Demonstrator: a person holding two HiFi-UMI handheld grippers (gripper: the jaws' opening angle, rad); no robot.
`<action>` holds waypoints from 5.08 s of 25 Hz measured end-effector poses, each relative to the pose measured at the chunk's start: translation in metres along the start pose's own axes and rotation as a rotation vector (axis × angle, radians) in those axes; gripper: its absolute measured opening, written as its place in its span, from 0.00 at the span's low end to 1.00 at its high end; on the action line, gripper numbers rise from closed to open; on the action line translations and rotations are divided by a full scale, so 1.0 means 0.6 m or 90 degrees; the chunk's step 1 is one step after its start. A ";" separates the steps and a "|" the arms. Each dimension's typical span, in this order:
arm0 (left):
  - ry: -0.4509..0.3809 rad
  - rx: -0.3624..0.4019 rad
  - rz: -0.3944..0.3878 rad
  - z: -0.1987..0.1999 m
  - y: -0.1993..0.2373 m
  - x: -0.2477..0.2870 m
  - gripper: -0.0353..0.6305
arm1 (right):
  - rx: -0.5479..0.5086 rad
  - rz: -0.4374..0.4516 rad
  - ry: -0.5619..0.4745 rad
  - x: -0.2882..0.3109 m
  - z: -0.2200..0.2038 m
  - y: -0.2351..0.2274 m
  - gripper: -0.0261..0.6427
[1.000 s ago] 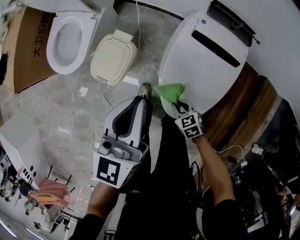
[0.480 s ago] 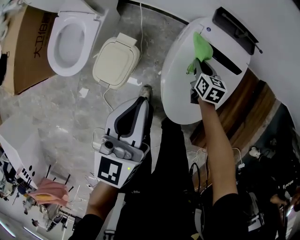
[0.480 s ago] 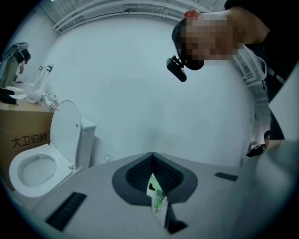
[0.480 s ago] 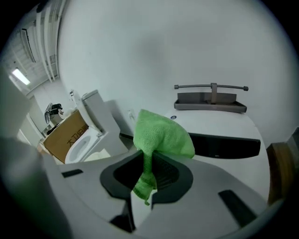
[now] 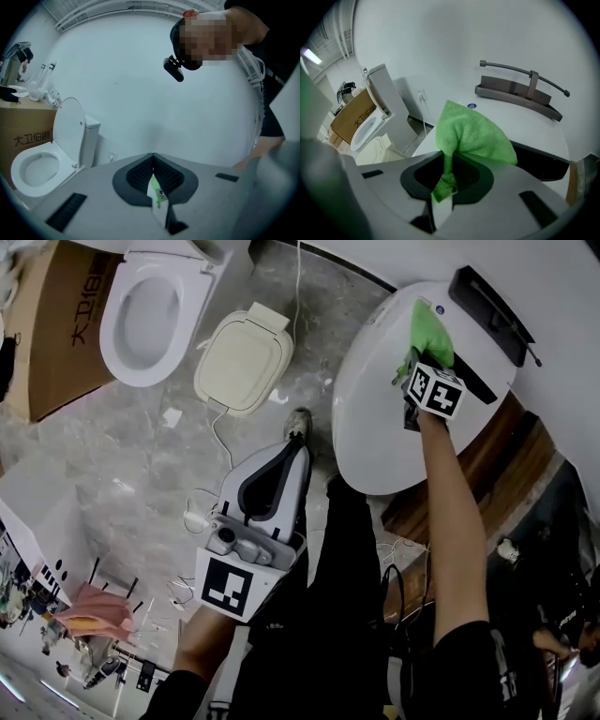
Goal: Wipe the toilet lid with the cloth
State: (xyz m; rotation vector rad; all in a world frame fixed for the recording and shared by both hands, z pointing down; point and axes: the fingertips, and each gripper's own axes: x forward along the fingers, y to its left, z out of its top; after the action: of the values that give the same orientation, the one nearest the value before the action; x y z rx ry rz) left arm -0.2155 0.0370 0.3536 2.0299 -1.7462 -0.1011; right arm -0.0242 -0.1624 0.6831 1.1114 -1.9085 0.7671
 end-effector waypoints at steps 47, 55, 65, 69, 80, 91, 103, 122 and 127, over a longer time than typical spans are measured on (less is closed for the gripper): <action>-0.064 -0.007 0.075 -0.067 -0.101 -0.138 0.06 | -0.607 0.279 0.163 -0.139 -0.474 0.263 0.14; -0.052 0.006 0.055 -0.072 -0.148 -0.124 0.06 | -0.623 0.329 0.196 -0.195 -0.582 0.243 0.14; -0.035 0.024 -0.006 -0.083 -0.238 -0.075 0.06 | -0.615 0.350 0.225 -0.257 -0.673 0.147 0.14; -0.014 0.030 -0.030 -0.086 -0.282 -0.056 0.06 | -0.575 0.338 0.250 -0.273 -0.698 0.091 0.14; -0.007 0.086 -0.098 0.016 -0.402 -0.044 0.06 | -0.245 0.223 0.208 -0.382 -0.601 -0.044 0.14; -0.036 0.144 -0.162 0.184 -0.491 -0.051 0.06 | 0.009 0.112 -0.053 -0.612 -0.228 -0.099 0.14; -0.067 0.214 -0.184 0.332 -0.514 -0.102 0.06 | 0.034 0.109 -0.347 -0.945 0.081 -0.038 0.14; -0.117 0.214 -0.207 0.394 -0.547 -0.132 0.06 | 0.014 0.062 -0.507 -1.144 0.118 0.021 0.14; -0.121 0.215 -0.209 0.394 -0.553 -0.132 0.06 | 0.009 0.065 -0.504 -1.141 0.116 0.022 0.14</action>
State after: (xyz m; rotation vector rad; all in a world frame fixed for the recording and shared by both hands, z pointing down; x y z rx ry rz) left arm -0.0073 0.0737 -0.0038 2.6206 -1.6071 -0.1102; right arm 0.1547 0.0765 0.0627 1.4738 -2.6227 0.4075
